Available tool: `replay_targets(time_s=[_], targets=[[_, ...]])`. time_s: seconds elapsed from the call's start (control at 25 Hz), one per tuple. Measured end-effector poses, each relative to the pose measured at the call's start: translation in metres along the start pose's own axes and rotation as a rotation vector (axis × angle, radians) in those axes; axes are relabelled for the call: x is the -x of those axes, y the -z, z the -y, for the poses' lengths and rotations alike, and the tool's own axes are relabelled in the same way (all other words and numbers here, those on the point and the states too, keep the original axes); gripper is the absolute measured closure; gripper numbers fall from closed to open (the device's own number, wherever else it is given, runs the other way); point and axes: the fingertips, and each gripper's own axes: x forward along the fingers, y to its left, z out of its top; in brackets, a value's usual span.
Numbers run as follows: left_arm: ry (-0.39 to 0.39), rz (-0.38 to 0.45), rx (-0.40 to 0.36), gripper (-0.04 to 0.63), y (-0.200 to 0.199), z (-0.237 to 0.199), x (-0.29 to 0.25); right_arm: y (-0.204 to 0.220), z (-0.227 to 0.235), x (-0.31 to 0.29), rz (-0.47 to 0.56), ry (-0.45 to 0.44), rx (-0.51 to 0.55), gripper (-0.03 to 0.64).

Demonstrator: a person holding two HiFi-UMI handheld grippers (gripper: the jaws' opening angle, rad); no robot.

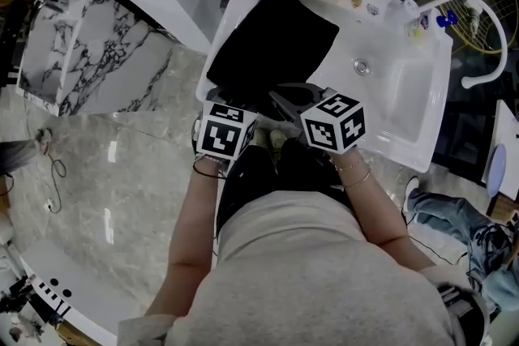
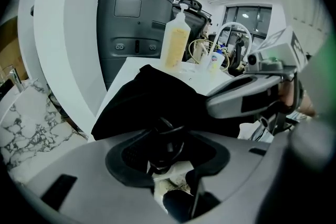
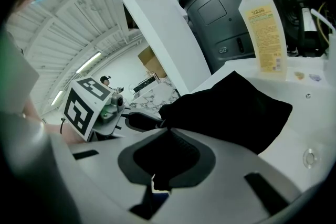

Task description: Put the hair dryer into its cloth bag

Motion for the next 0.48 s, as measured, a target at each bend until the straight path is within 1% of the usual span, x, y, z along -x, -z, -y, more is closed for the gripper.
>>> replay_targets(time_s=[0.2, 0.36, 0.48], targets=[[-0.001, 0.015, -0.03, 0.403, 0.005, 0.004, 0.008, 0.001, 0.001, 0.002, 0.013, 0.0, -0.022, 0.606], [0.001, 0.011, -0.027, 0.393, 0.016, 0.007, 0.02, 0.002, 0.003, 0.003, 0.017, 0.001, -0.022, 0.606], [-0.049, -0.008, -0.046, 0.393, 0.029, 0.002, 0.023, 0.003, 0.002, 0.002, 0.023, -0.006, -0.022, 0.606]])
